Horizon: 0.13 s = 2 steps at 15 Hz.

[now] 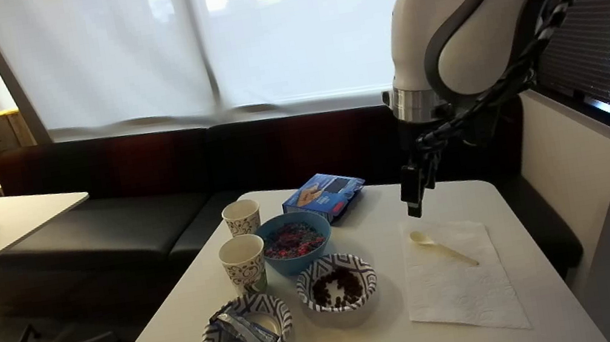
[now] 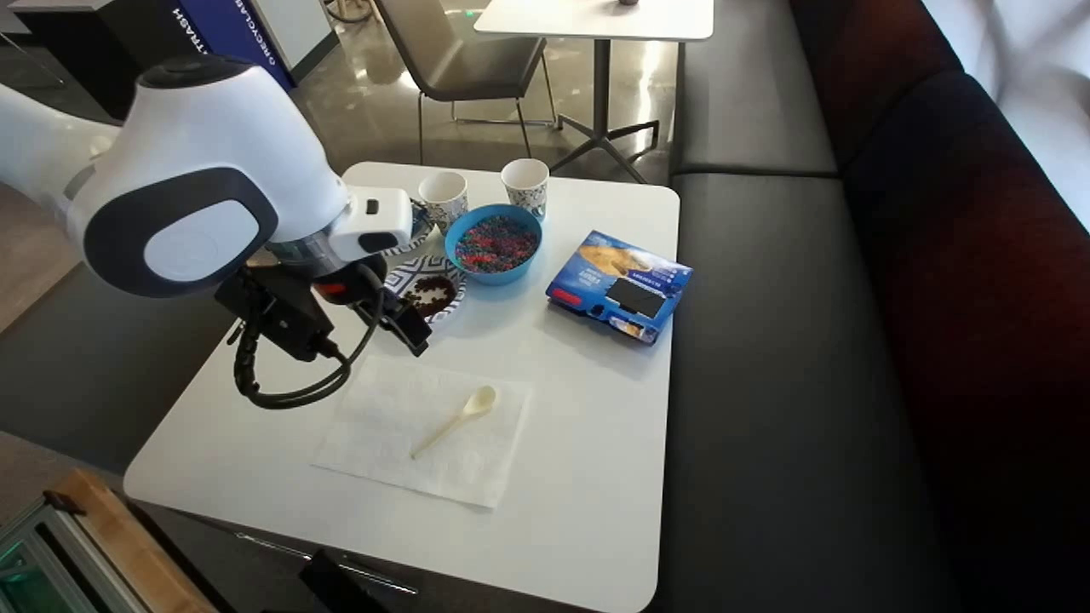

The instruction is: Use the white spoon to place some contents from the black and white bowl into the coffee cup on the left.

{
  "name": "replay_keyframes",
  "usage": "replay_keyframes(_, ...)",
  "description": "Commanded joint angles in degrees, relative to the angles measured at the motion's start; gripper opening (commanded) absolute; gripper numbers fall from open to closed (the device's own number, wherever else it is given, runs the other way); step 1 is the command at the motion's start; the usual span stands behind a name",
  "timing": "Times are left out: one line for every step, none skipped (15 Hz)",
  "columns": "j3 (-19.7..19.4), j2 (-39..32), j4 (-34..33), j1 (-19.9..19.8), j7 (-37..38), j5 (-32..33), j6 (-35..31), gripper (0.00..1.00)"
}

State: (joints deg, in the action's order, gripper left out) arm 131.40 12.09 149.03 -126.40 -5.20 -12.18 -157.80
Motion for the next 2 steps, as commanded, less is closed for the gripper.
replay_keyframes(0.0, -0.6, 0.1, -0.2, -0.3, 0.1, 0.2, 1.00)
replay_keyframes(0.0, -0.8, 0.1, -0.2, -0.4, 0.1, 0.2, 1.00)
